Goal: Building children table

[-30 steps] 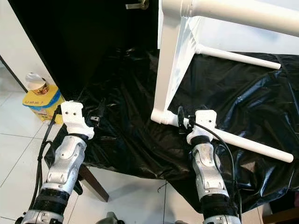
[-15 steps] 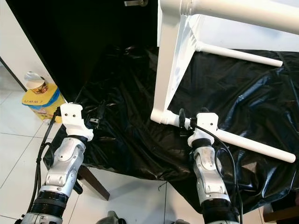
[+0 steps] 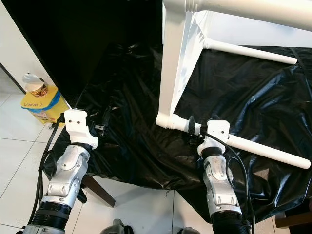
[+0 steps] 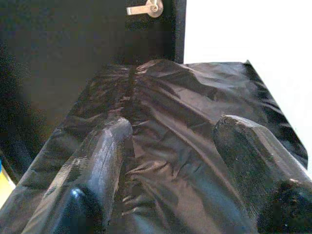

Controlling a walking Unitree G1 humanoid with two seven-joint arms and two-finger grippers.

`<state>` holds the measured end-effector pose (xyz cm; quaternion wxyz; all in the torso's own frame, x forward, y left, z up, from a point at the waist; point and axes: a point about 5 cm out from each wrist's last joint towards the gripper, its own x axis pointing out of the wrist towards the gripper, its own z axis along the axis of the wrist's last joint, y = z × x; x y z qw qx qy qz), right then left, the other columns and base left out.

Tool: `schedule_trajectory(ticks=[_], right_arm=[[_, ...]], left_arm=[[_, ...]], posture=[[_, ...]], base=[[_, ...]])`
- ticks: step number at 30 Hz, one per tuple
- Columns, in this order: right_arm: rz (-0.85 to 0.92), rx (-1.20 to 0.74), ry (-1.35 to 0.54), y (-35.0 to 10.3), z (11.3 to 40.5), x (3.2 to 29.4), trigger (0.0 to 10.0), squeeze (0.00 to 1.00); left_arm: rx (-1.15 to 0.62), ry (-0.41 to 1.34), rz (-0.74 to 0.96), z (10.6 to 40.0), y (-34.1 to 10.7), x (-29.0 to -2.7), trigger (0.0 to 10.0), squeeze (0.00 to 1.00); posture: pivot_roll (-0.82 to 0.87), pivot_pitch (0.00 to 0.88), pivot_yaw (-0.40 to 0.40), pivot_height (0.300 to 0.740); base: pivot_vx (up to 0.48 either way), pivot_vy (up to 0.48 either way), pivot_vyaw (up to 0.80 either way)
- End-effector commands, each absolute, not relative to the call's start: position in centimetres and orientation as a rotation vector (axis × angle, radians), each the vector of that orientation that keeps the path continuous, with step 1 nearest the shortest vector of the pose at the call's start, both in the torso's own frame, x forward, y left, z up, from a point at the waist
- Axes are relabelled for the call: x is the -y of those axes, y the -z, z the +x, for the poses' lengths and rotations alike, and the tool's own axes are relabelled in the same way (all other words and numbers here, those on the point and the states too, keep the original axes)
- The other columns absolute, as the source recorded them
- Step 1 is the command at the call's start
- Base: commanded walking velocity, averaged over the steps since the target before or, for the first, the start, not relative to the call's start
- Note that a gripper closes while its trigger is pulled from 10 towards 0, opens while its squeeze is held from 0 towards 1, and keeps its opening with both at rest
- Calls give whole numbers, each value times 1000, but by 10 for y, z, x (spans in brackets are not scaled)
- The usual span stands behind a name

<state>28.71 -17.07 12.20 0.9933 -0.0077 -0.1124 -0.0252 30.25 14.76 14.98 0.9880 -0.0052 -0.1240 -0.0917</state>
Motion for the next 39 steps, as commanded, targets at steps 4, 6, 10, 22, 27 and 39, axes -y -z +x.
schedule_trajectory(ticks=[4,6,10,22,27,39], right_arm=[[-13,200,27,-117,287,167,10000,1000],[-10,198,15,-117,286,166,10000,1000],[-12,199,4,-117,286,165,10000,1000],[-85,185,-122,-113,283,145,10000,0],[-86,183,-95,-111,280,147,10000,0],[-70,176,-207,-110,286,124,10000,1000]], left_arm=[[256,357,-24,300,-153,-136,10000,0],[254,391,-39,299,-153,-132,10000,0],[257,429,-50,297,-154,-129,10000,1000],[216,666,31,294,-152,-96,10000,1000],[207,660,34,294,-151,-96,10000,0],[208,815,20,291,-159,-69,10000,118]], posture=[[47,86,40,740],[47,85,41,740],[46,83,42,740],[35,85,41,740],[35,82,42,740],[27,86,64,740]], base=[[0,0,0],[0,0,0],[0,0,0],[0,0,0],[0,0,0],[0,0,0]])
